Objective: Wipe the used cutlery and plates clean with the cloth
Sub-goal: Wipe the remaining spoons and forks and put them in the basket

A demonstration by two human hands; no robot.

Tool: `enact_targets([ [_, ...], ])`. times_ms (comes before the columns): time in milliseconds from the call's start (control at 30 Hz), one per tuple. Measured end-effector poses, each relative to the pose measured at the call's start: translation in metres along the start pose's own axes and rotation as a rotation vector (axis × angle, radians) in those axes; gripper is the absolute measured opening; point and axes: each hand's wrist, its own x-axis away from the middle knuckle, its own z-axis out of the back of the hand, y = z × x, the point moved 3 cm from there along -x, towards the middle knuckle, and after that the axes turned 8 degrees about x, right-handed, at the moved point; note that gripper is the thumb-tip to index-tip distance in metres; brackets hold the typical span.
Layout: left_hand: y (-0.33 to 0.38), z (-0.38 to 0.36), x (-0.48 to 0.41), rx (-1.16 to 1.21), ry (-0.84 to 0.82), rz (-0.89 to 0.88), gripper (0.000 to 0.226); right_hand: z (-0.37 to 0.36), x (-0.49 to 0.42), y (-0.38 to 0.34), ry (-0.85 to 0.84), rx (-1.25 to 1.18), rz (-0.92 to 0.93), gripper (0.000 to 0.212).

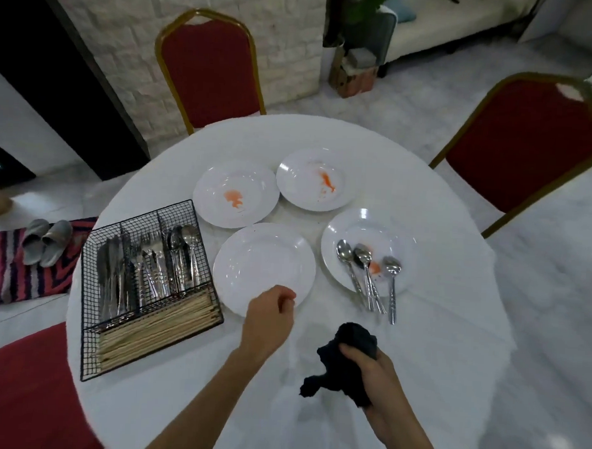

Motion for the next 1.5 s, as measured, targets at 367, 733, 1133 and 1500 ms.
enact_targets([
  [367,0.056,-0.136,-0.002,0.13,-0.343,0.322,0.031,0.108,0.034,0.01,0.169,-0.126,0.081,0.025],
  [733,0.047,-0.127,-0.007,0.411,-0.175,0.509,0.018,0.148,0.049,0.0,0.084,-0.195,0.176,0.029],
  [1133,0.091,-0.075,0.133,0.151,-0.486,0.157,0.022,0.075,0.001,-0.024,-0.067,-0.448,0.09,0.039],
  [1500,0.088,-0.049,0.143,0.312,-0.415,0.302,0.012,0.049,-0.01,-0.029,-0.073,-0.387,0.203,0.033],
])
